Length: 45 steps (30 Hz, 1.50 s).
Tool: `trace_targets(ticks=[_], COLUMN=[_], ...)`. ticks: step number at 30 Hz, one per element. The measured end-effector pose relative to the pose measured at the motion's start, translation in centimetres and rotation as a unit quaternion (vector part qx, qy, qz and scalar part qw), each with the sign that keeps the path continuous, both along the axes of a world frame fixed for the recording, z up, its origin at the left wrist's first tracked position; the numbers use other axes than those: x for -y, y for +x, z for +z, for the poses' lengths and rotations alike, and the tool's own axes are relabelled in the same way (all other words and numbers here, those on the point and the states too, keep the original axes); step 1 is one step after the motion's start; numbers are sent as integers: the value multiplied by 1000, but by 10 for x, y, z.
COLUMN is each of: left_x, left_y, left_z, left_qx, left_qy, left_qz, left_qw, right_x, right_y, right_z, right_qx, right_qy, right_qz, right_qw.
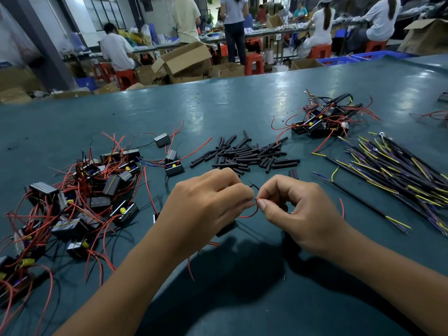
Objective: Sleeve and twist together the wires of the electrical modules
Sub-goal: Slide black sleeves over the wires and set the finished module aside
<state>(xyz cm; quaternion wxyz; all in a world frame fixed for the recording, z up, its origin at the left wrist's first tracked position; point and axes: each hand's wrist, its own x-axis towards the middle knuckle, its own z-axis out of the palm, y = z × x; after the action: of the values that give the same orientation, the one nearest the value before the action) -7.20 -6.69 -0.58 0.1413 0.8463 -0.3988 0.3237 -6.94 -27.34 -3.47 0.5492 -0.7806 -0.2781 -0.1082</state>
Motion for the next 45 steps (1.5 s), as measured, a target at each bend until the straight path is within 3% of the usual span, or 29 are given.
trace_targets(ticks=[3, 6, 8, 12, 13, 14, 16, 17, 18, 20, 30, 34, 36, 39, 41, 42, 43, 45], left_x=[5, 13, 18, 25, 26, 25, 19, 15, 11, 5, 7, 9, 7, 5, 3, 4, 4, 1], left_y=[-2, -6, -7, -7, -8, -8, -6, -4, -2, 1, -1, -5, -6, -6, -7, -7, -7, -6], left_z=[-1, -6, -8, -9, -8, -9, -10, -10, -9, -8, -7, -4, -4, -2, 1, 1, 1, 2], left_qx=[-34, -205, -354, -571, -580, -553, -406, -322, -253, -172, -82, -140, -264, -480, -560, -560, -525, -381], left_qy=[-30, -158, -258, -435, -440, -419, -304, -239, -187, -130, -61, -64, -117, -223, -268, -268, -246, -139], left_qz=[13, 5, -4, 11, 11, 12, 12, 5, -6, -14, 6, 16, 2, -13, -8, -6, -3, 17], left_qw=[999, 966, 899, 696, 685, 720, 862, 916, 949, 976, 995, 988, 957, 848, 784, 784, 815, 914], right_x=[-1, 0, 0, -1, 0, 0, 2, 2, 2, 1, 1, 0, 0, -1, -2, -3, -2, 0], right_y=[0, 1, 1, 0, 1, 1, 3, 3, 4, 3, 2, 2, 1, -1, -2, -2, -2, 0], right_z=[0, 0, 0, 0, 0, 0, 0, 0, 0, -1, -3, -2, -1, -1, -1, 0, 0, 1], right_qx=[0, -1, 2, 5, 3, 0, -4, -7, -10, -14, -10, -8, -3, 2, 0, -1, -3, -12], right_qy=[11, 14, 11, 3, 3, 5, 12, 15, 18, 20, 10, 7, -2, -16, -20, -20, -17, -5], right_qz=[0, -4, -3, 8, 8, 5, -1, -3, -4, -3, 4, 1, 3, 16, 22, 21, 18, 10], right_qw=[1000, 1000, 1000, 1000, 1000, 1000, 1000, 1000, 1000, 1000, 1000, 1000, 1000, 1000, 1000, 1000, 1000, 1000])
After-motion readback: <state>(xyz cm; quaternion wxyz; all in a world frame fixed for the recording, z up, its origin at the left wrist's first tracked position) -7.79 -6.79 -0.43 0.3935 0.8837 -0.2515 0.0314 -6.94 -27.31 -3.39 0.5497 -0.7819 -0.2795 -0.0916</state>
